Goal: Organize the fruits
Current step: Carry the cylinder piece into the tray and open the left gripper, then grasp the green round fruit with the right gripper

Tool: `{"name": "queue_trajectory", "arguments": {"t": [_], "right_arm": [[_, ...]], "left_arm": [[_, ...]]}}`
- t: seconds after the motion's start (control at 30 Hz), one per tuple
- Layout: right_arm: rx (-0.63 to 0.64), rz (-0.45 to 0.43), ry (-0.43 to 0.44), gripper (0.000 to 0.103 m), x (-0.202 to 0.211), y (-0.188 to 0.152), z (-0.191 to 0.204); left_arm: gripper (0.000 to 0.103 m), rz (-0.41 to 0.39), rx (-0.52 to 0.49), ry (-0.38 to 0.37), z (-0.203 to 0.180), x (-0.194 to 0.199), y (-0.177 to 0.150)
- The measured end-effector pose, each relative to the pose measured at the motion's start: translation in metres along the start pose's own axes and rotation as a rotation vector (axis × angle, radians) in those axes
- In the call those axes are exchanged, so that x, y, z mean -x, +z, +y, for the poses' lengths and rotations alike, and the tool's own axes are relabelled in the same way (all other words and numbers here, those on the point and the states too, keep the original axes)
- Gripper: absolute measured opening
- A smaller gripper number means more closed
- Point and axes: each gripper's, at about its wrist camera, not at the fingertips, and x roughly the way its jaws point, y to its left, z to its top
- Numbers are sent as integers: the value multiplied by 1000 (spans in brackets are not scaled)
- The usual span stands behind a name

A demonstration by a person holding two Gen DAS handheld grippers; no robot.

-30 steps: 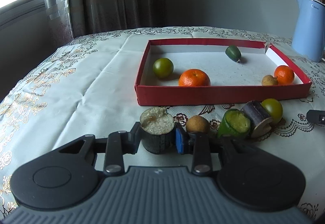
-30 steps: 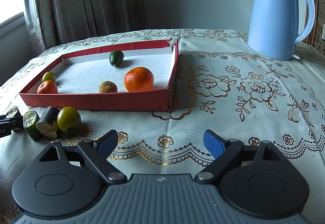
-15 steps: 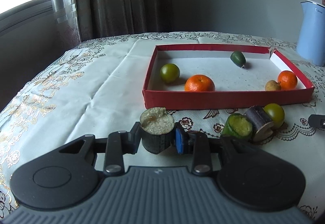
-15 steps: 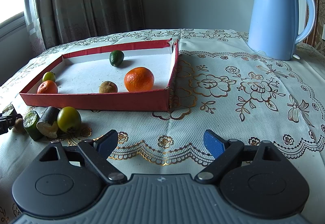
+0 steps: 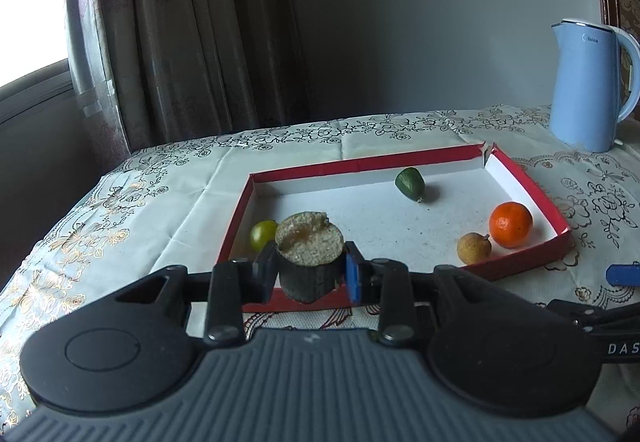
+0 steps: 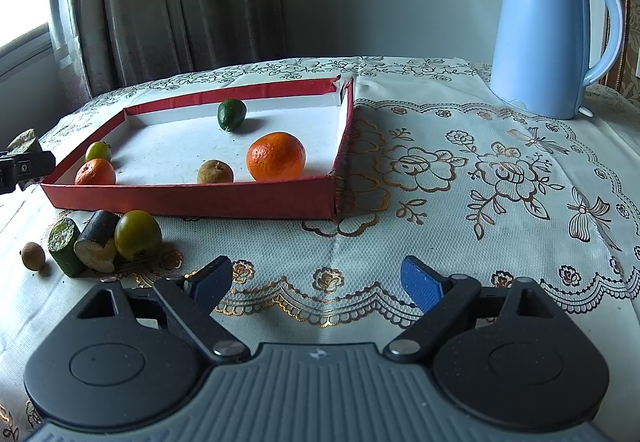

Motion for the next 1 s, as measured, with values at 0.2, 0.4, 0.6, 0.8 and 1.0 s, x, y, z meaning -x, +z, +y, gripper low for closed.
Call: {"name": "queue_trajectory", "arguments": {"t": [0.2, 0.4, 0.6, 0.8, 1.0], "right_arm": [[-18, -2, 14, 92, 0, 1, -3], [-31, -4, 25, 93, 0, 1, -5], [-32, -5, 26, 93, -1, 1, -5], [-35, -5, 30, 93, 0, 1, -6], [-26, -38, 42, 93, 5, 0, -4]], "left_arm": [[31, 16, -2, 6, -18, -31, 15], [31, 47, 17, -8, -19, -59, 25], [63, 72, 47, -22, -15, -70, 21], [96, -11, 60, -3, 10, -27, 14], [103, -41, 152, 36, 67, 25, -20]]}}
